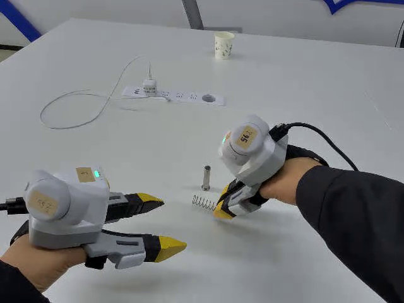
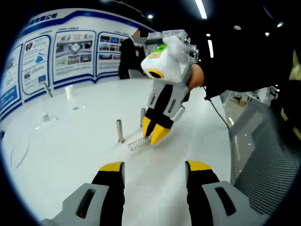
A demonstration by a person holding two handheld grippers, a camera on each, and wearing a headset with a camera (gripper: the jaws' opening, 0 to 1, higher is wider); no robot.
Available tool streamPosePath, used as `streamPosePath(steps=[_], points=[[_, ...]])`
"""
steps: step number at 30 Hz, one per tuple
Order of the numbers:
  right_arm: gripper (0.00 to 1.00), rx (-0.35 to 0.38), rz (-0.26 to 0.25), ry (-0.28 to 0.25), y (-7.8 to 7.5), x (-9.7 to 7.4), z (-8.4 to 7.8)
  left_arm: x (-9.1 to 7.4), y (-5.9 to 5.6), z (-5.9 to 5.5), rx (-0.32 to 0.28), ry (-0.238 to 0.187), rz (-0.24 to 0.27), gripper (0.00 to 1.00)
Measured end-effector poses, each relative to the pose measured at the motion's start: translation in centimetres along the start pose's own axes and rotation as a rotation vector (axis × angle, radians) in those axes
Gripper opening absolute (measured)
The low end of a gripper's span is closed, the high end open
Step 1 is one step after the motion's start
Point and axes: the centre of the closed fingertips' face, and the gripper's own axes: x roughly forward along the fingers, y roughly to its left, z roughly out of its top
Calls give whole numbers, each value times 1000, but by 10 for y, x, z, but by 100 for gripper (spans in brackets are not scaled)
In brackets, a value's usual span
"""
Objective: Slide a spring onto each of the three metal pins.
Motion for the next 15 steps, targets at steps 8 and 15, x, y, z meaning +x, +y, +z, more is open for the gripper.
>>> streamPosePath(steps=[8,15], points=[[11,-61,8,-72,17,-26,6,3,-5,6,7,-9,-16,52],[11,-125,19,-97,31,-41,5,5,-10,16,16,-27,-38,49]])
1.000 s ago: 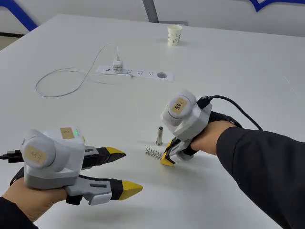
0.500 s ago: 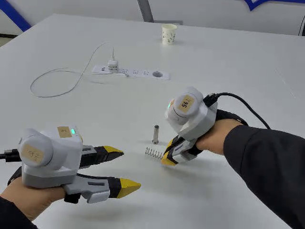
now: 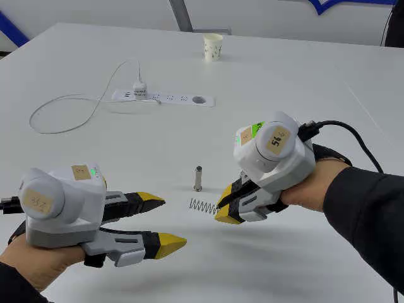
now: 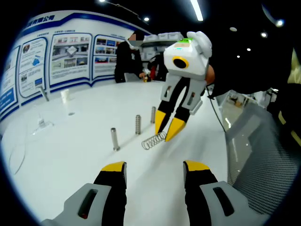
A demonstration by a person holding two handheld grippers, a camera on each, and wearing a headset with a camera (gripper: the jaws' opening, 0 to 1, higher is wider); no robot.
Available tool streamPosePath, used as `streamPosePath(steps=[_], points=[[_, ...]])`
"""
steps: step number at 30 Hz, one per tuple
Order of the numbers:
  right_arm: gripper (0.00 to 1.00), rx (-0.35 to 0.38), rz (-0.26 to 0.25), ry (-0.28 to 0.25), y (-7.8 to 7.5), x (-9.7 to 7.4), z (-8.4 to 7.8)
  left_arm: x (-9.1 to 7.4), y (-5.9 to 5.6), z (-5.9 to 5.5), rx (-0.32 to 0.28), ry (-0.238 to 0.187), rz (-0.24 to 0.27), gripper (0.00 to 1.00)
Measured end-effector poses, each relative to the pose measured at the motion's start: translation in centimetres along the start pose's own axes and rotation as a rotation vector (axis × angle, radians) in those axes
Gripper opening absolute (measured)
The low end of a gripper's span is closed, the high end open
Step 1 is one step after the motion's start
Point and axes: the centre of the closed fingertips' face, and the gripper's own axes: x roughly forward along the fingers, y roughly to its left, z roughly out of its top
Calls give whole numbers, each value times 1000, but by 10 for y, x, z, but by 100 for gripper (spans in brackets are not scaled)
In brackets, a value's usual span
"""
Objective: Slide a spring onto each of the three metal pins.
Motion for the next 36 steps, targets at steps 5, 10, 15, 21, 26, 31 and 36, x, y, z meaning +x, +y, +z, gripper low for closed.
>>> streamPosePath(steps=[5,10,15,21,26,31,36], points=[[11,-39,18,-18,8,-8,1,3,-7,8,18,-12,-29,46],[11,-91,39,-30,16,-13,5,7,-17,15,39,-25,-63,41],[11,-117,48,-37,20,-15,7,9,-22,20,51,-32,-84,39],[11,-150,61,-49,25,-17,11,9,-26,23,56,-41,-101,36],[11,-174,67,-55,28,-18,13,9,-29,25,59,-49,-116,31],[11,-201,77,-64,32,-19,16,10,-33,26,62,-52,-130,27],[11,-218,82,-70,35,-19,17,10,-35,27,63,-55,-137,24]])
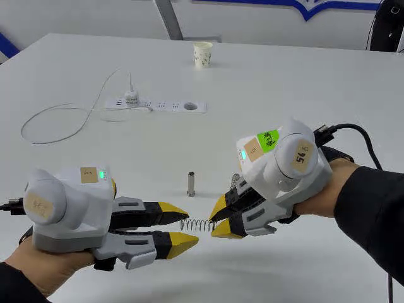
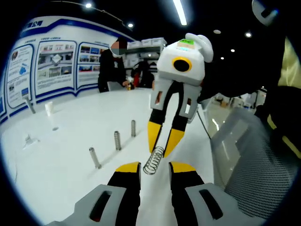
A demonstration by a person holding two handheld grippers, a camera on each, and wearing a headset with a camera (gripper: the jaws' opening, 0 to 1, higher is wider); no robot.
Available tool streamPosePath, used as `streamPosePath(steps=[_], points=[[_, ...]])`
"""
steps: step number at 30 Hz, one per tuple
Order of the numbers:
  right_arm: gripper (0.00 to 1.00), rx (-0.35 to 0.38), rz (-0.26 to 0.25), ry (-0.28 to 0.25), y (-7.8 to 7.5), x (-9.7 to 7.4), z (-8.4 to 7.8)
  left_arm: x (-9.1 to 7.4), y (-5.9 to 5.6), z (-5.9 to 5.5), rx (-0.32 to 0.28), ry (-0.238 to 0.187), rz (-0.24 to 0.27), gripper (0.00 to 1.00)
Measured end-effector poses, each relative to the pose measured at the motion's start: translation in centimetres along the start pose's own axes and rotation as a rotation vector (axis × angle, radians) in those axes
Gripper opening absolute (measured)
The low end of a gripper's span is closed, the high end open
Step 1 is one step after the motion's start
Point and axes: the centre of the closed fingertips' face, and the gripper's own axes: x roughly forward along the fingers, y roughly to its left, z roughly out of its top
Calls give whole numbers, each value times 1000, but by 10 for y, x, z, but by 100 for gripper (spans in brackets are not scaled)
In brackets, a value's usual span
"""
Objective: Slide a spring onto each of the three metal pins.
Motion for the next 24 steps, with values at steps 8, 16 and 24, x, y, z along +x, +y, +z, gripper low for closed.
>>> streamPosePath(steps=[8,16,24], points=[[11,-13,4,-10,3,0,4,0,-2,1,5,-2,-6,20],[11,-27,7,-20,4,-2,5,0,-3,1,7,-4,-12,16],[11,-33,5,-35,4,-3,6,0,-1,3,-5,-15,-10,14]])
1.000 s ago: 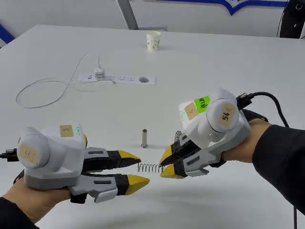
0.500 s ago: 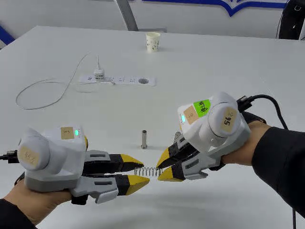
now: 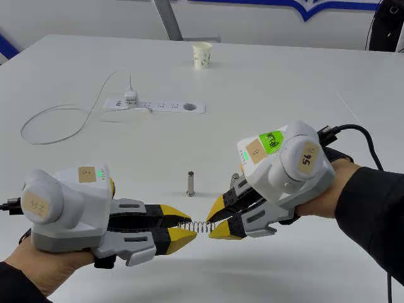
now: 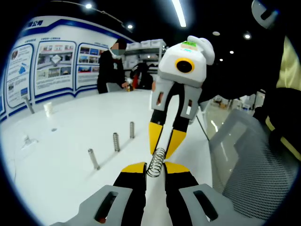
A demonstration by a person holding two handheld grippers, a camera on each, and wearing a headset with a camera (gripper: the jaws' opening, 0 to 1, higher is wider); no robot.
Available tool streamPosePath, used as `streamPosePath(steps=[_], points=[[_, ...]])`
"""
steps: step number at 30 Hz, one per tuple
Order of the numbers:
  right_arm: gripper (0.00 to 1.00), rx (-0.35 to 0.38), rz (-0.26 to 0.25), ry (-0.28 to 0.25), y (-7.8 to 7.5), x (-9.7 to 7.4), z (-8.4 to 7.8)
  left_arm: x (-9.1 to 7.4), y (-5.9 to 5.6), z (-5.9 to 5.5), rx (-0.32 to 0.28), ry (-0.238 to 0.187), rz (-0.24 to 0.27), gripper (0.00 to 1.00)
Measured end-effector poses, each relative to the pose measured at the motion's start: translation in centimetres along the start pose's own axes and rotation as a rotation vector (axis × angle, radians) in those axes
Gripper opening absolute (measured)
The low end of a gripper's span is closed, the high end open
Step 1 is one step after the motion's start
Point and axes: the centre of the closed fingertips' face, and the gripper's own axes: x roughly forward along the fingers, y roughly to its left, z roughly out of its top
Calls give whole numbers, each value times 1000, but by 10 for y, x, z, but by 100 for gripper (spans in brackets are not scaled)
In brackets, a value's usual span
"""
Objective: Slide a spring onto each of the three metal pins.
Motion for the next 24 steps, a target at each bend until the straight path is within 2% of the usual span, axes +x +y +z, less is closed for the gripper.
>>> streamPosePath(steps=[15,24], points=[[11,4,-6,-17,-3,-2,1,0,1,1,-7,-4,-1,16],[11,7,-10,-18,-4,-2,0,-1,0,2,3,-10,-5,12]])
